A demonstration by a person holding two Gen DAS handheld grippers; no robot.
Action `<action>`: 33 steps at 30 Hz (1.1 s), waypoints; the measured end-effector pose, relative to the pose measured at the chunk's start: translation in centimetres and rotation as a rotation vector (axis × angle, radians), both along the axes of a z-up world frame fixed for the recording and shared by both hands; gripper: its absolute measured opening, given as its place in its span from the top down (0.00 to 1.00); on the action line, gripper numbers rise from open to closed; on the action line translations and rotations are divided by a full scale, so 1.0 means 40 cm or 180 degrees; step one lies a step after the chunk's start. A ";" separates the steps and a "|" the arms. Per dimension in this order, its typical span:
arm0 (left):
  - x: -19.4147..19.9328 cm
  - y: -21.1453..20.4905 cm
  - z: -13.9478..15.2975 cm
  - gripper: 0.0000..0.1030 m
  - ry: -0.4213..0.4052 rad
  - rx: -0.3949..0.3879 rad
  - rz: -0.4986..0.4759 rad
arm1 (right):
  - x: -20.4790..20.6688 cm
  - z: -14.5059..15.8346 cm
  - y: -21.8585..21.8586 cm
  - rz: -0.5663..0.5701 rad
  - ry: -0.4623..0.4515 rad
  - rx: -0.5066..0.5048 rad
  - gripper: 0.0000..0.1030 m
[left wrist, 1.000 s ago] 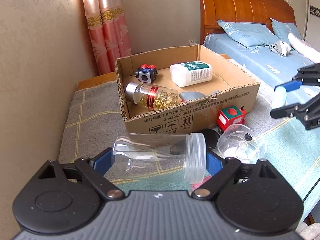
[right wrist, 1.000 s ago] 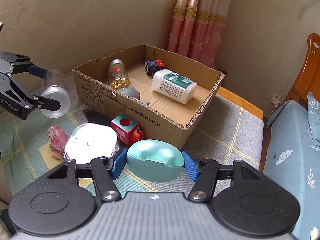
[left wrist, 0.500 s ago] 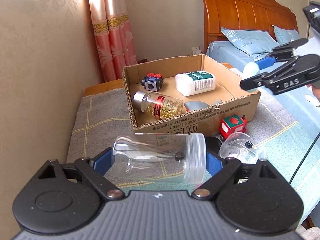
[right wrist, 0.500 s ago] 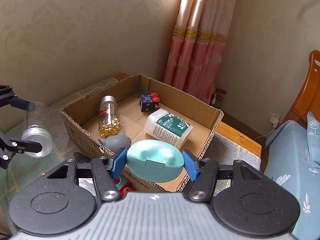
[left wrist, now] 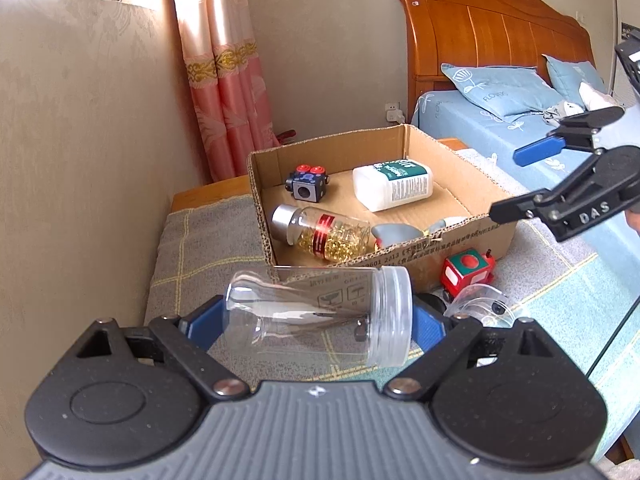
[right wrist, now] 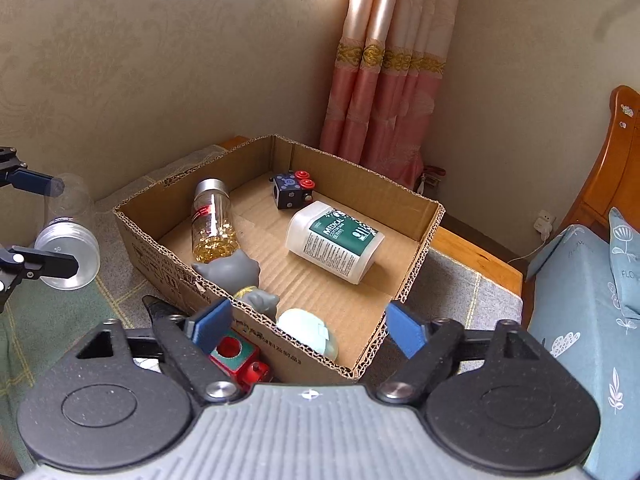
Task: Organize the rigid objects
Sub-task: 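Bring clear jar over box with left tool while right tool drops egg case in, then release the clear jar into the box with the left tool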
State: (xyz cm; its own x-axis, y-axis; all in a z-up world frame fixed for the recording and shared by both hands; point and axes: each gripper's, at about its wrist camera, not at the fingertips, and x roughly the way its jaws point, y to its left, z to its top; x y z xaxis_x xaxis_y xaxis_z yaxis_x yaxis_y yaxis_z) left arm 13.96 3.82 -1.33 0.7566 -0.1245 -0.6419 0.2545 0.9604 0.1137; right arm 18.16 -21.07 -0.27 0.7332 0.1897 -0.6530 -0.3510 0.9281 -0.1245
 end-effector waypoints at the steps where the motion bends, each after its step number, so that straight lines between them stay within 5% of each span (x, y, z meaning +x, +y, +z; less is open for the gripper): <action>1: 0.002 -0.003 0.004 0.10 -0.0009 0.0012 -0.0016 | -0.009 0.002 -0.001 -0.0013 -0.0016 0.0025 0.01; 16: 0.136 -0.140 0.115 0.10 -0.0096 0.0075 -0.0478 | -0.143 0.020 -0.012 -0.0677 0.0031 0.0378 0.00; 25: 0.274 -0.274 0.099 0.10 0.0180 -0.0065 -0.0633 | -0.188 0.041 -0.049 -0.0886 -0.0066 0.0438 0.00; 33: 0.329 -0.313 0.046 0.08 0.0339 -0.0143 -0.0426 | -0.202 0.038 -0.075 -0.1007 -0.0057 0.0486 0.00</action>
